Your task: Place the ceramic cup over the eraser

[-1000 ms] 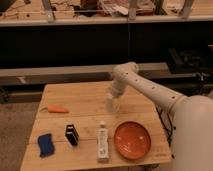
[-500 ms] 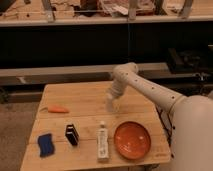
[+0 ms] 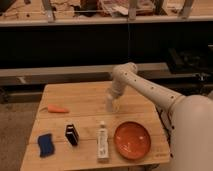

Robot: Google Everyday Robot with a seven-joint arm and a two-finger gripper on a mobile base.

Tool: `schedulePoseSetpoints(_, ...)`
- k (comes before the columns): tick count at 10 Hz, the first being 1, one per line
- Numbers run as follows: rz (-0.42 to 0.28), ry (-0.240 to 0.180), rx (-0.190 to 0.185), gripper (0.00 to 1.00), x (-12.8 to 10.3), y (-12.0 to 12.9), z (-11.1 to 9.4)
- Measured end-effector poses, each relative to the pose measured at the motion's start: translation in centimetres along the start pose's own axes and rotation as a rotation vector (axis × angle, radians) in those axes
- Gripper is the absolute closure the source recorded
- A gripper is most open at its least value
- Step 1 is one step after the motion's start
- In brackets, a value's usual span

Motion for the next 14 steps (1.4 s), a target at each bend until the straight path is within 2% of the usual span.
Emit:
schedulePoseSetpoints(7, -0.008, 0.004, 0.0, 0.96, -0.06, 0.02, 0.02)
schedulePoseSetpoints(8, -0.009, 0.005, 0.001, 0.99, -0.06, -0.02, -0.08)
schedulePoseSetpoints(14, -0.012, 0.005, -0.005, 1.0, -0.17, 0.09, -0.33)
